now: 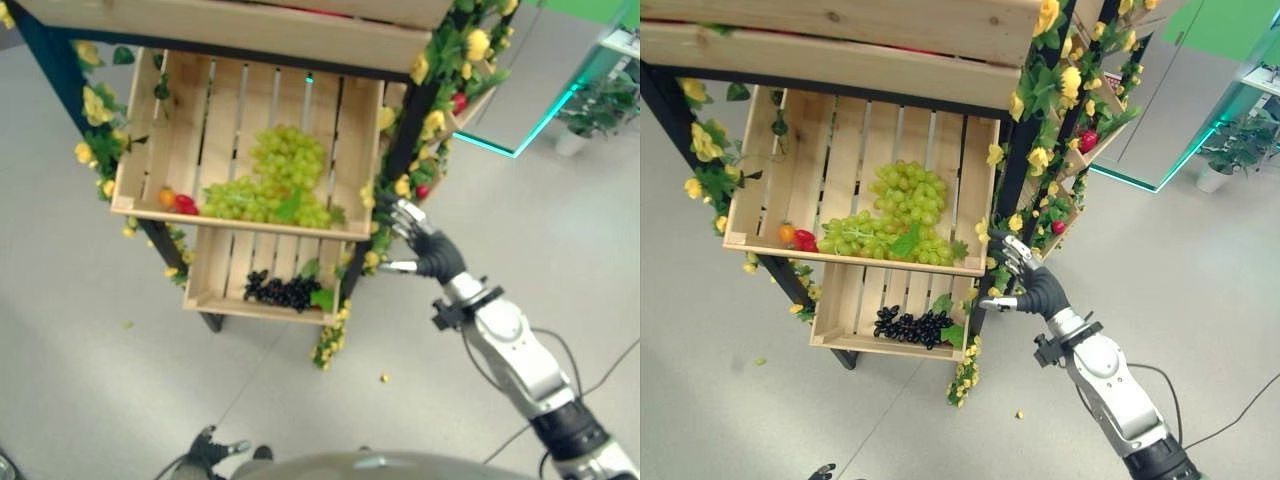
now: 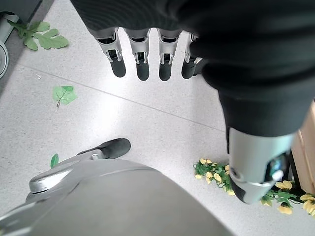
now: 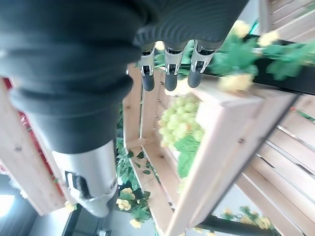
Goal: Pick up the fruits from the basket on one side to the basket on the other side
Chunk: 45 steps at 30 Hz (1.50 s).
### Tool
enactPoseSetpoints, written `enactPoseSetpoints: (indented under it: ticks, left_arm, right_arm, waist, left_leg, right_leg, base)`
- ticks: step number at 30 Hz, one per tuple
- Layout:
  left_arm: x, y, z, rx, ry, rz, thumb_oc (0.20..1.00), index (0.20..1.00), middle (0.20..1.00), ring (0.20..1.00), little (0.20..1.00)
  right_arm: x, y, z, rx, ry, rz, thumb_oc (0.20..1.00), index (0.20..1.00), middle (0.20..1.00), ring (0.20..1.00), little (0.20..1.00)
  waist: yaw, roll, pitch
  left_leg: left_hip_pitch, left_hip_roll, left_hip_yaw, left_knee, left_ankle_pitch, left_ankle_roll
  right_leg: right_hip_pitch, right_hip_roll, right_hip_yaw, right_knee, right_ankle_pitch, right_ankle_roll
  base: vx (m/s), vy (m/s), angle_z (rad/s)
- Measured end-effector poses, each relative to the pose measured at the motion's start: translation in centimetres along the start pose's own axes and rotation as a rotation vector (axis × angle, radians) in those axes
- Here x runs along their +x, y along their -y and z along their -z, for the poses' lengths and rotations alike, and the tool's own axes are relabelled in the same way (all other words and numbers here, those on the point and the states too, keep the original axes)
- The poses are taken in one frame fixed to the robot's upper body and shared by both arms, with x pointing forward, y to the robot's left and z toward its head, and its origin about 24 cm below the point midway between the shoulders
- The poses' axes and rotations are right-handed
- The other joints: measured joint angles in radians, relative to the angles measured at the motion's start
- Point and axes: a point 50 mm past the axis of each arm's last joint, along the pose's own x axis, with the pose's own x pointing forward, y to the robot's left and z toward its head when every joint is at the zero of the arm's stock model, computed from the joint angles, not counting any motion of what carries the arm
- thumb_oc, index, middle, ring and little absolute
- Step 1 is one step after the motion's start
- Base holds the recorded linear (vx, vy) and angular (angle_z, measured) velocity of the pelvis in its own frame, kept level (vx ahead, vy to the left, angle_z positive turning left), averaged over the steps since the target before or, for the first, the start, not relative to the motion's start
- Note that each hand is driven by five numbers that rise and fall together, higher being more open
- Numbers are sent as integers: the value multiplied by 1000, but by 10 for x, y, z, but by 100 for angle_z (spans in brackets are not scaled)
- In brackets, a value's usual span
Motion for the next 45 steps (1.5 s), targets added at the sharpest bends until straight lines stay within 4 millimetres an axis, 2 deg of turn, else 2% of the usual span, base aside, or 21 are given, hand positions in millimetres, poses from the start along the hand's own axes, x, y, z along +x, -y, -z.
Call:
enactPoseSetpoints:
  ticks: [8,10,13,17,19,21,25,34,38,39,41,43,44,45]
  left_arm:
    - [0,-1,0,0,5,-3,1000,1000,1000,1000,1000]
    - [0,-1,0,-1,9,-3,1000,1000,1000,1000,1000]
    - [-1,-2,2,-3,7,-6,1000,1000,1000,1000,1000]
    - [-3,-1,10,-5,-13,-3,1000,1000,1000,1000,1000]
    - [-3,-1,9,-6,-11,-3,1000,1000,1000,1000,1000]
    - [-3,0,7,-9,5,-2,1000,1000,1000,1000,1000]
    - [-3,0,9,-10,3,-1,1000,1000,1000,1000,1000]
    - [-3,0,9,-10,0,-2,1000,1000,1000,1000,1000]
    - [-3,-1,13,-6,-20,-4,1000,1000,1000,1000,1000]
    - [-3,-1,13,-5,-22,-4,1000,1000,1000,1000,1000]
    - [-2,-2,10,3,-19,-3,1000,1000,1000,1000,1000]
    - [1,0,1,4,-4,0,1000,1000,1000,1000,1000]
    - [4,4,-7,8,1,14,1000,1000,1000,1000,1000]
    - [5,3,-11,11,16,11,1000,1000,1000,1000,1000]
  right_arm:
    - [-10,-3,11,-34,-55,-14,1000,1000,1000,1000,1000]
    - [-17,-4,19,-36,-94,-7,1000,1000,1000,1000,1000]
    - [-37,-5,44,-26,-217,22,1000,1000,1000,1000,1000]
    - [-47,-4,63,-36,-306,52,1000,1000,1000,1000,1000]
    - [-50,-4,67,-46,-320,61,1000,1000,1000,1000,1000]
    - [-58,-3,86,-43,-402,90,1000,1000,1000,1000,1000]
    - [-71,-3,110,-48,-521,125,1000,1000,1000,1000,1000]
    - [-102,-6,146,-24,-721,179,1000,1000,1000,1000,1000]
    - [-131,-10,174,10,-903,232,1000,1000,1000,1000,1000]
    - [-142,-11,180,13,-958,245,1000,1000,1000,1000,1000]
    - [-154,-10,186,8,-1024,268,1000,1000,1000,1000,1000]
    - [-168,-8,195,2,-1102,295,1000,1000,1000,1000,1000]
    - [-184,-8,203,-3,-1207,321,1000,1000,1000,1000,1000]
    - [-193,-11,205,2,-1239,323,1000,1000,1000,1000,1000]
  waist:
    - [0,2,1]
    - [-1,2,2]
    - [-3,5,3]
    - [-23,15,5]
    - [-28,23,8]
    - [-24,26,0]
    - [-25,39,-6]
    - [-25,54,-12]
    - [-25,64,-22]
    - [-25,73,-24]
    - [-56,75,-25]
    - [-73,90,-15]
    - [-98,137,3]
    - [-103,137,-1]
  left_leg:
    - [2,0,-1,2,0,0]
    - [2,0,-2,2,0,0]
    - [3,0,-3,0,0,0]
    - [2,-1,-6,0,1,1]
    - [3,0,-6,0,1,1]
    - [3,0,-6,0,1,1]
    - [3,1,-6,1,1,1]
    - [2,1,-27,3,1,1]
    - [-4,-1,-49,-1,1,2]
    - [-13,-1,-66,-1,2,5]
    - [-37,-9,-115,-1,13,10]
    - [-57,-18,-200,6,31,7]
    - [-54,10,-290,9,40,7]
    - [-62,15,-312,9,46,-1]
  right_leg:
    - [4,-1,-3,0,0,0]
    - [5,-1,-5,0,-1,1]
    - [8,-5,-9,0,-2,1]
    - [9,-6,-11,0,-2,1]
    - [8,-6,-11,0,-2,1]
    - [9,-5,-11,0,-3,1]
    - [9,-4,-12,0,-3,1]
    - [18,-5,-28,0,-4,0]
    - [27,-3,-29,5,-16,1]
    - [21,1,-19,21,-31,2]
    - [8,7,73,71,-82,7]
    - [-10,34,205,161,-145,-3]
    - [-28,78,313,249,-192,-13]
    - [-30,108,392,253,-210,-5]
  base:
    - [0,0,0]
    - [0,0,0]
    - [8,-1,2]
    - [0,0,0]
    - [0,0,0]
    - [0,0,0]
    - [0,0,0]
    - [-10,-13,4]
    - [-61,-35,16]
    - [-58,-11,40]
    - [47,-26,80]
    - [68,-88,116]
    - [-2,-144,142]
    - [-32,-196,138]
